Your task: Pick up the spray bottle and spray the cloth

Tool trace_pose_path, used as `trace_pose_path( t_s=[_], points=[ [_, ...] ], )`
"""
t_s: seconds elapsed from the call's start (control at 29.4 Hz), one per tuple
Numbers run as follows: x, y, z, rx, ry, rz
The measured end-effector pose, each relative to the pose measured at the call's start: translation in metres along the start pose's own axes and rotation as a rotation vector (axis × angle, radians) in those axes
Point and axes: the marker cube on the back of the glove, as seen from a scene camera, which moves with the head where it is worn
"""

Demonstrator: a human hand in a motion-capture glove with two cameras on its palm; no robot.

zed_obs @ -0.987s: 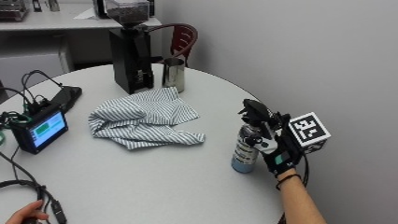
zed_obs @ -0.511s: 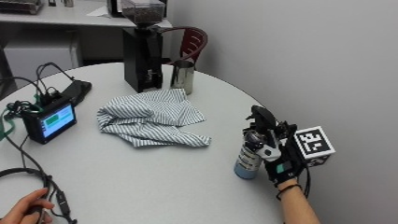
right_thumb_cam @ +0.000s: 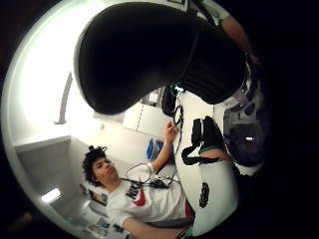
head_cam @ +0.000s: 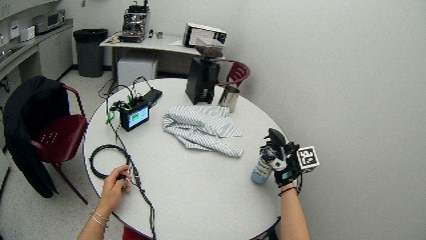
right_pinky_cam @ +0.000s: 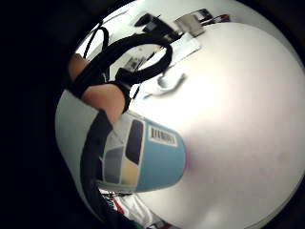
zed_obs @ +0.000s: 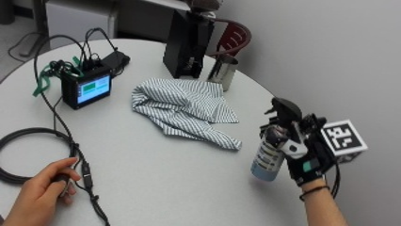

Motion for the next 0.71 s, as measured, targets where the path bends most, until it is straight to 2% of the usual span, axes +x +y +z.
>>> trace_pose_path(
  t_s=[0.14,0.34,0.51,0.61,0.71],
  points=[
    [-0.08,-0.04,0.002,-0.112,0.093,-0.059],
    [-0.13,-0.075,0.009,-0.163,0.234,0.047],
    [-0.096,-0.083,0.039,-0.283,0.297,0.18],
    [-0.052,-0.069,0.051,-0.348,0.308,0.234],
    [-0.039,-0.056,0.058,-0.381,0.294,0.278]
  ],
)
